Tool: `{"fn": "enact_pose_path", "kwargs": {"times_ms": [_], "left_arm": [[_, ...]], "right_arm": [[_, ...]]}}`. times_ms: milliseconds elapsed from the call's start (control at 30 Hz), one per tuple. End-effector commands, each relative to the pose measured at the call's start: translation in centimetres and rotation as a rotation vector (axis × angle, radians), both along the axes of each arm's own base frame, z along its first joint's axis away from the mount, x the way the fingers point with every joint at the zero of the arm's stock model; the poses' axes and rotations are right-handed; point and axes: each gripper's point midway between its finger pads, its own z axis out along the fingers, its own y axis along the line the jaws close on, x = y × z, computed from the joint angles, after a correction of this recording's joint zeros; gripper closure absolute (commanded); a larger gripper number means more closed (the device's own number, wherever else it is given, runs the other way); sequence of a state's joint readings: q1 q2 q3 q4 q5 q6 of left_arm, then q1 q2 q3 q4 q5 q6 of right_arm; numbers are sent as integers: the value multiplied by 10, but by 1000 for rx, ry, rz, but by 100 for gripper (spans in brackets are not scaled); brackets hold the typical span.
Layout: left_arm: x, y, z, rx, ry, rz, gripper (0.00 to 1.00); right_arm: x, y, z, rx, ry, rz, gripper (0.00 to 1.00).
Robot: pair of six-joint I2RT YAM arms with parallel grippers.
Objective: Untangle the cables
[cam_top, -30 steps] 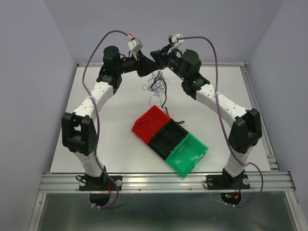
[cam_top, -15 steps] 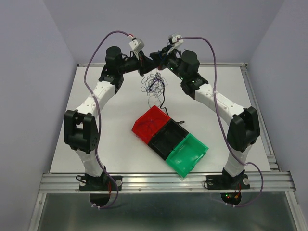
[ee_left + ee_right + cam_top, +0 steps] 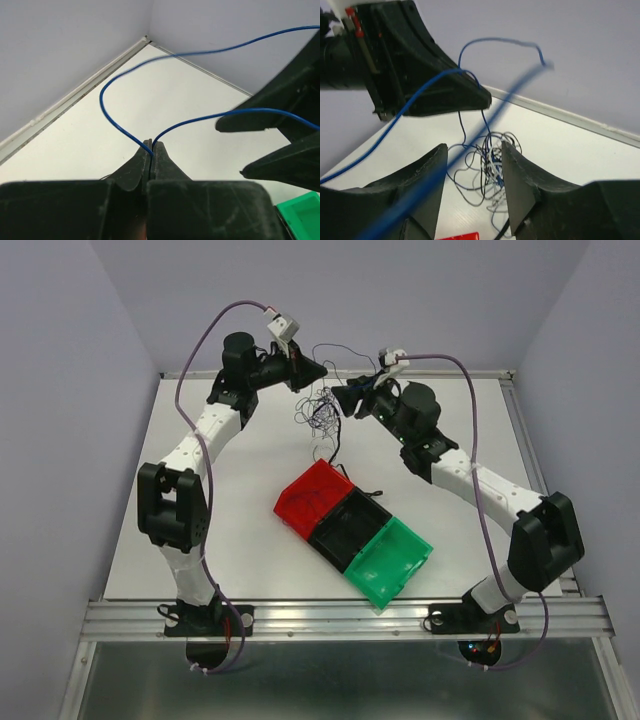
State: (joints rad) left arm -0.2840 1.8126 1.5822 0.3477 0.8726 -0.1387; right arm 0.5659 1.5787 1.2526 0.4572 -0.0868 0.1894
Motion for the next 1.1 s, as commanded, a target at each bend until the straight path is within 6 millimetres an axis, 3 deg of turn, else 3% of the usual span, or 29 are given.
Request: {"fn": "enact_pose_path", "kwargs": {"times_ms": [0, 200, 400, 500, 1067], "left_arm": [[-1, 7, 42, -44, -57, 11, 100], [-16, 6, 47, -54, -44, -26, 100], [-27, 8, 40, -27, -60, -39, 100], [-31, 9, 38, -18, -71, -38, 100], [-36, 2, 24, -1, -38, -86, 100]], "right_arm": [[-16, -16, 1, 9, -68, -26, 49], [-11, 4, -26, -75, -83, 63, 50], [-9, 21, -8, -52, -192, 135, 50], [-2, 27, -15, -59, -188, 143, 50], [27, 41, 1, -40, -257, 118, 52]]}}
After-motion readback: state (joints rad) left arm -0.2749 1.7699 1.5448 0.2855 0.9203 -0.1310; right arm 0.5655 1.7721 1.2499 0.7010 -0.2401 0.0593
